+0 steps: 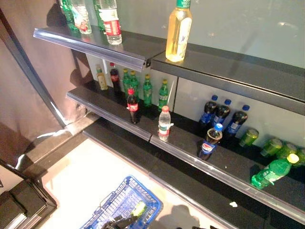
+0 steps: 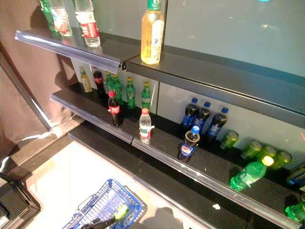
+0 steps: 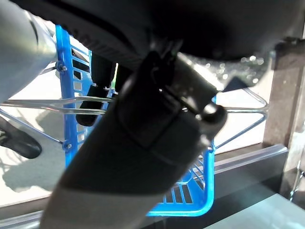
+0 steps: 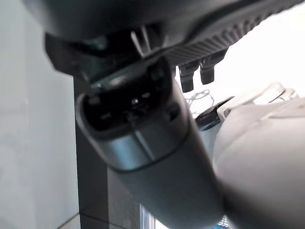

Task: Pick up the drink and place into the basket.

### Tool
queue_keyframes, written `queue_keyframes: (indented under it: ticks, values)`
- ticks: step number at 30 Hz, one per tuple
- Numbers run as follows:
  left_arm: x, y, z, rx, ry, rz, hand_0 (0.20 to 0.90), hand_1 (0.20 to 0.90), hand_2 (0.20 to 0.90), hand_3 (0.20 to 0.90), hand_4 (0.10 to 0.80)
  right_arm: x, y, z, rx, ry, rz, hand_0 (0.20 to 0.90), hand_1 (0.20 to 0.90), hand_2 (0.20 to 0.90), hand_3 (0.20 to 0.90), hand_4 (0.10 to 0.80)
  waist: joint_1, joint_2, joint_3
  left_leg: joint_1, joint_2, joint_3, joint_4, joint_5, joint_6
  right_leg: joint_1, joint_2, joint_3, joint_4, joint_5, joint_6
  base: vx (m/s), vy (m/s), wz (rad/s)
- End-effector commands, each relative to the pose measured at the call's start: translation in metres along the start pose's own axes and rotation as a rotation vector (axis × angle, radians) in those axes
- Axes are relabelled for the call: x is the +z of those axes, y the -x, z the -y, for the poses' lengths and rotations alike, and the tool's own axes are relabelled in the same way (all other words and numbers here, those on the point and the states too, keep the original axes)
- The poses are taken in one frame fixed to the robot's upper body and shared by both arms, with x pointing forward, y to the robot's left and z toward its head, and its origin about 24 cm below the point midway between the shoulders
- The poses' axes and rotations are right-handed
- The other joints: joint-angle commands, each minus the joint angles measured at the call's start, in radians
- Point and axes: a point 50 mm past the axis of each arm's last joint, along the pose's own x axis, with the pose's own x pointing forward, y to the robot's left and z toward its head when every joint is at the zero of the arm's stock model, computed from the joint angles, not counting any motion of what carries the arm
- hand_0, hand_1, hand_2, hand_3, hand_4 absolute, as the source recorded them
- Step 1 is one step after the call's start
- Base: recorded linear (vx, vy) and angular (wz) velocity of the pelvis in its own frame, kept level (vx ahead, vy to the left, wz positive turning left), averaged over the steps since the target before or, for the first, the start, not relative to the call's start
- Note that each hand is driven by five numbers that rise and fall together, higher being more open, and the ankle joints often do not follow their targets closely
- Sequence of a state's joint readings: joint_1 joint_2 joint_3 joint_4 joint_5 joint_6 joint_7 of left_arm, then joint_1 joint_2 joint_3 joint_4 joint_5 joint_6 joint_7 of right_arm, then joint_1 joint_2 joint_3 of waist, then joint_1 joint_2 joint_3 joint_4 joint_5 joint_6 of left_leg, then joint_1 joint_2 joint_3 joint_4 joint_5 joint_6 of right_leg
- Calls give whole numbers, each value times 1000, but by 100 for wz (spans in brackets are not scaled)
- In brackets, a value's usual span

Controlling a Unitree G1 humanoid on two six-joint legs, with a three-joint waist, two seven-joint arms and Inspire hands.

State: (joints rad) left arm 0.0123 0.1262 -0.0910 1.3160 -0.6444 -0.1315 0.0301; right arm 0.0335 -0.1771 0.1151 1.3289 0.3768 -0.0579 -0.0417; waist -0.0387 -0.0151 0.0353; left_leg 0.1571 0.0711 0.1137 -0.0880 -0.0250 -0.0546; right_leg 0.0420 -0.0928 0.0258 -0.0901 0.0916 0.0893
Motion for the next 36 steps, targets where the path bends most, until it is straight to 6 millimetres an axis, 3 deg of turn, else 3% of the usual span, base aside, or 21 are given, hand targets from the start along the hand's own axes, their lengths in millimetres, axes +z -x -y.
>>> queue_keyframes:
  ticks: [1, 11, 19, 24, 25, 27, 28, 29, 32, 36]
  values:
    - [12, -1, -12, 36, -103, 53, 300, 300, 300, 200, 100, -8, 1, 15, -44, 105, -37, 900, 900, 900, 900, 800, 1, -21, 56, -26, -25, -56, 34, -3, 18, 28, -20, -26, 54, -23, 19, 10, 15, 13]
    - [14, 0, -15, 32, -76, 62, 300, 300, 300, 200, 100, -12, 1, 13, -48, 48, -63, 900, 900, 900, 900, 800, 4, -22, 53, -19, -16, -21, 3, -3, 15, 25, -45, -38, 5, 10, 43, 2, -1, 3]
    - [18, -1, -12, 29, -105, 72, 300, 300, 300, 200, 100, 2, 0, 9, -79, 174, 33, 900, 900, 900, 900, 800, 0, -24, 48, -34, -4, -17, 1, 3, 9, 17, -41, -36, 5, 12, 46, -10, -16, -1]
    - [25, -2, -6, 14, -106, 90, 300, 300, 300, 200, 100, 29, 2, 2, -123, 393, 230, 900, 900, 900, 900, 800, -2, -28, 55, -42, 0, -20, 1, 8, 8, 13, -40, -31, 6, 14, 48, -34, -15, -1]
    - [28, -2, -6, 18, -108, 94, 300, 300, 300, 200, 100, 48, 5, -6, -106, 505, 352, 900, 900, 900, 900, 800, 1, -33, 60, -44, 0, -22, 1, 11, 8, 12, -42, -30, 7, 15, 50, 0, 0, 0]
    - [28, -2, -6, 19, -108, 95, 300, 300, 300, 200, 100, 53, 5, -8, -102, 507, 371, 900, 900, 900, 900, 800, 1, -34, 61, -45, 0, -22, 1, 11, 8, 11, -42, -31, 8, 15, 51, -12, -21, -1]
    - [31, -2, -9, 22, -115, 102, 300, 300, 300, 200, 100, 79, 12, -16, -89, 501, 483, 900, 900, 900, 900, 800, 2, -42, 65, -46, 1, -24, 1, 14, 8, 11, -44, -33, 8, 14, 52, -23, -41, -1]
    - [31, -2, -9, 22, -115, 102, 300, 300, 300, 200, 100, 79, 12, -16, -89, 501, 483, 900, 900, 900, 900, 800, 2, -42, 65, -46, 1, -24, 1, 14, 8, 11, -44, -33, 8, 14, 52, -30, -59, -1]
    - [32, 0, -19, 30, -116, 110, 300, 300, 300, 200, 100, 139, 48, -28, -64, 500, 773, 900, 900, 900, 900, 800, -10, -54, 60, -46, 3, -20, 1, 10, 11, 10, -43, -32, 7, 13, 56, -13, -30, -1]
    - [26, 2, -25, 29, -113, 107, 300, 300, 300, 200, 100, 167, 81, -19, -94, 449, 993, 900, 900, 900, 900, 800, -31, -55, 49, -39, 5, -8, 1, 3, 12, 8, -42, -20, 7, 10, 62, 0, 0, 0]
